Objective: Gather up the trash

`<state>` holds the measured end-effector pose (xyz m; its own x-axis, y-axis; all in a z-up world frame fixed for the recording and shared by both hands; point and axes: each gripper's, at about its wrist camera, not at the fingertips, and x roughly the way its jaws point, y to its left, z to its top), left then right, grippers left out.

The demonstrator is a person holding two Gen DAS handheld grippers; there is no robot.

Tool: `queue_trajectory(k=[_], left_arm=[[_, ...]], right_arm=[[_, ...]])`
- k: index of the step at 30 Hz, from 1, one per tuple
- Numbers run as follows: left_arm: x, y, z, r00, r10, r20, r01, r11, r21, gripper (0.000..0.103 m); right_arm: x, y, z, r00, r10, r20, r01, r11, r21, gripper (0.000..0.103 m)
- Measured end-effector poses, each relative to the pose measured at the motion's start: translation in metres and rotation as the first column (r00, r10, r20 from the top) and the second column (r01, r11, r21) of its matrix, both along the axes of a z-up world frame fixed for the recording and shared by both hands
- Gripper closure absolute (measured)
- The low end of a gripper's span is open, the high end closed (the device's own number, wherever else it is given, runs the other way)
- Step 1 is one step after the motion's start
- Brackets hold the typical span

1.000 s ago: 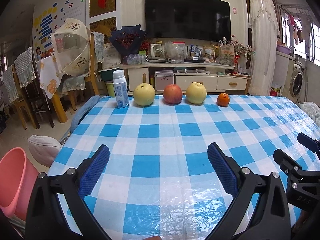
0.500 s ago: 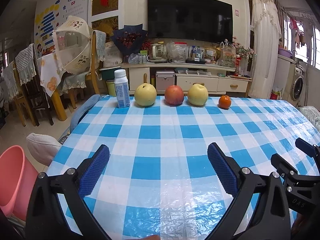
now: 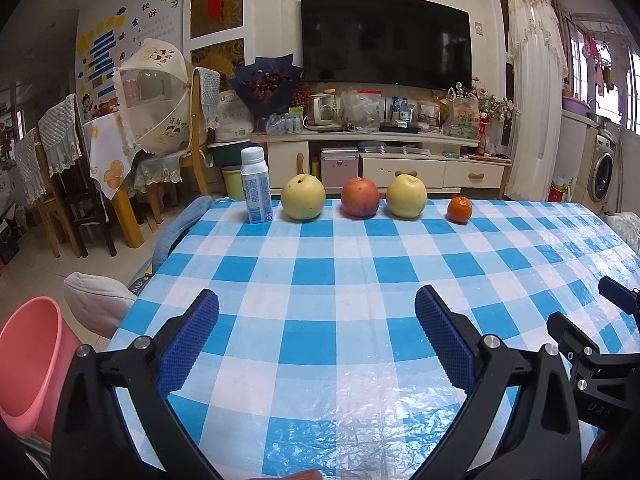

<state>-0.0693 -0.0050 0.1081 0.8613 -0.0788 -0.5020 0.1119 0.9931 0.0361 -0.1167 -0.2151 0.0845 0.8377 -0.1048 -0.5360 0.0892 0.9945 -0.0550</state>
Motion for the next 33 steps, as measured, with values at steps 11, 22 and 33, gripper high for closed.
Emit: queue_trajectory(k=[11, 22, 33], left_arm=[[-0.001, 0.0, 0.001, 1.0, -0.006, 0.014, 0.006, 1.0, 0.016, 0.004], [-0.001, -0.001, 0.0, 1.0, -0.011, 0.008, 0.011, 1.0, 0.025, 0.004], [0.019, -0.016, -0.028, 0.995, -0.031, -0.098, 0.036, 0.998, 0.049, 0.004]], right_arm=[[0.0, 0.0, 0.0, 1.0, 0.008, 0.001, -0.008, 1.0, 0.012, 0.009], [0.003, 0.006, 0.0, 1.0, 0.03, -0.007, -0.03, 0.999, 0.013, 0.009], [0.023, 0.002, -0.019, 0.99, 0.043, -0.132, -0.029, 0.994, 0.105, 0.009]])
